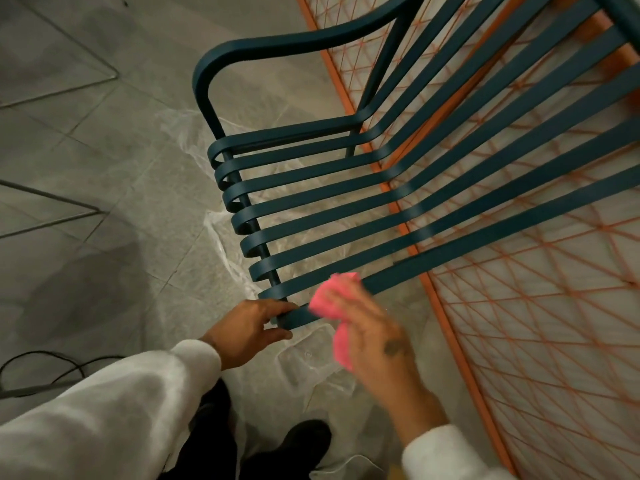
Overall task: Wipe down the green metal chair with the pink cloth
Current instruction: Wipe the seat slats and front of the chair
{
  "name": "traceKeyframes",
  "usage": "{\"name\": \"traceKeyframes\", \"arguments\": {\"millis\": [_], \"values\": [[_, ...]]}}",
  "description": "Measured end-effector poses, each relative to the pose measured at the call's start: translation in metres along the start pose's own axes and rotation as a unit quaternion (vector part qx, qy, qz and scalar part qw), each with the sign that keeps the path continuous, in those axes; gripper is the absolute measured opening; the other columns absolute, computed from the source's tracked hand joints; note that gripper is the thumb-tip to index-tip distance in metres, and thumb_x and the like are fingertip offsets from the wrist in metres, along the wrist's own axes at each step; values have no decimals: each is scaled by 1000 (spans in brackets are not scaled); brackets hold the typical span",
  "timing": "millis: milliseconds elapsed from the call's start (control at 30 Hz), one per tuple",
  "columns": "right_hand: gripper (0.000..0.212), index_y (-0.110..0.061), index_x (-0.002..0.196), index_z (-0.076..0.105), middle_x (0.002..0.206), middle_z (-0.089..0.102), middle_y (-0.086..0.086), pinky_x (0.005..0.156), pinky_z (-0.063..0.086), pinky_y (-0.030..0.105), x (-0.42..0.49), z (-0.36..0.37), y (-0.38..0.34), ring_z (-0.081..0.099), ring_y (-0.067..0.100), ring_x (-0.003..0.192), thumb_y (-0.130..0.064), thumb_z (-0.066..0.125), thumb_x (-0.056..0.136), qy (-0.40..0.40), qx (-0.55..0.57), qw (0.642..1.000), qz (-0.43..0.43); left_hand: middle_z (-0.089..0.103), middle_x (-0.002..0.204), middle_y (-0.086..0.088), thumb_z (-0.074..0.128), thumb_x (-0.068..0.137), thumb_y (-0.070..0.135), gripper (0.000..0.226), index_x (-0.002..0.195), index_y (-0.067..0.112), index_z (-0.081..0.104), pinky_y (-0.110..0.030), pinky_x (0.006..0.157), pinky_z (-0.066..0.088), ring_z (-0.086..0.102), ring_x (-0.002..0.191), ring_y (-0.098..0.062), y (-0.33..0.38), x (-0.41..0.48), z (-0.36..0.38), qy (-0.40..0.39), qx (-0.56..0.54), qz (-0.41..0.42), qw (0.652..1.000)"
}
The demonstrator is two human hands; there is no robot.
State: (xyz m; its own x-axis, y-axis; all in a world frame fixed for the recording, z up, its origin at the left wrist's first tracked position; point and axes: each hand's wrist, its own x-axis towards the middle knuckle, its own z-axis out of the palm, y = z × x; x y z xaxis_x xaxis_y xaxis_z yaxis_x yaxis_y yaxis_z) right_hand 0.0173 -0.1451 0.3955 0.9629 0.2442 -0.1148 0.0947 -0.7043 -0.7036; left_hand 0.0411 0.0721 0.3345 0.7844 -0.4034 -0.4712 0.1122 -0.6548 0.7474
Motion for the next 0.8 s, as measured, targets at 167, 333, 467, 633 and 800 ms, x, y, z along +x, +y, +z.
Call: {"name": "traceKeyframes", "arguments": {"millis": [167, 333, 467, 633, 800], "values": [[48, -30, 122, 64, 131, 51, -38, 102, 34, 3, 35, -65, 47, 41, -21, 123, 5, 43, 97, 58, 16, 985, 163, 57, 135, 9, 66, 89, 35, 50, 137, 32, 51, -27, 102, 46, 57, 119, -13, 1, -1, 1, -18, 9, -44, 999], [43, -17, 129, 62, 152, 40, -5, 114, 37, 29, 24, -25, 44, 33, 15, 144, -4, 39, 95, 174, -71, 973, 131, 56, 138, 6, 64, 89, 37, 52, 138, 34, 48, -28, 101, 46, 57, 121, -16, 2, -2, 5, -12, 15, -58, 998], [42, -24, 129, 62, 154, 40, 0, 108, 44, 28, -12, 40, -2, 32, 15, 145, -8, 50, 92, 114, 9, 993, 27, 58, 135, 9, 64, 89, 37, 49, 136, 36, 50, -30, 101, 48, 59, 117, -13, 4, -4, 4, -7, 24, -47, 999], [62, -36, 137, 51, 153, 25, -26, 92, 56, 28, -17, 38, 0, 58, 9, 117, -5, 69, 86, -15, -76, 997, -21, 67, 120, 11, 65, 89, 30, 41, 129, 35, 58, -33, 97, 52, 62, 104, -6, 8, -6, 3, 5, 23, -7, 1000], [39, -27, 125, 61, 146, 43, -17, 105, 41, 13, 1, -28, 24, 41, 1, 137, -10, 50, 92, 25, 34, 999, 20, 58, 135, 8, 62, 90, 38, 48, 137, 37, 48, -28, 102, 48, 59, 116, -14, 6, -4, 4, -11, 37, -50, 998]]}}
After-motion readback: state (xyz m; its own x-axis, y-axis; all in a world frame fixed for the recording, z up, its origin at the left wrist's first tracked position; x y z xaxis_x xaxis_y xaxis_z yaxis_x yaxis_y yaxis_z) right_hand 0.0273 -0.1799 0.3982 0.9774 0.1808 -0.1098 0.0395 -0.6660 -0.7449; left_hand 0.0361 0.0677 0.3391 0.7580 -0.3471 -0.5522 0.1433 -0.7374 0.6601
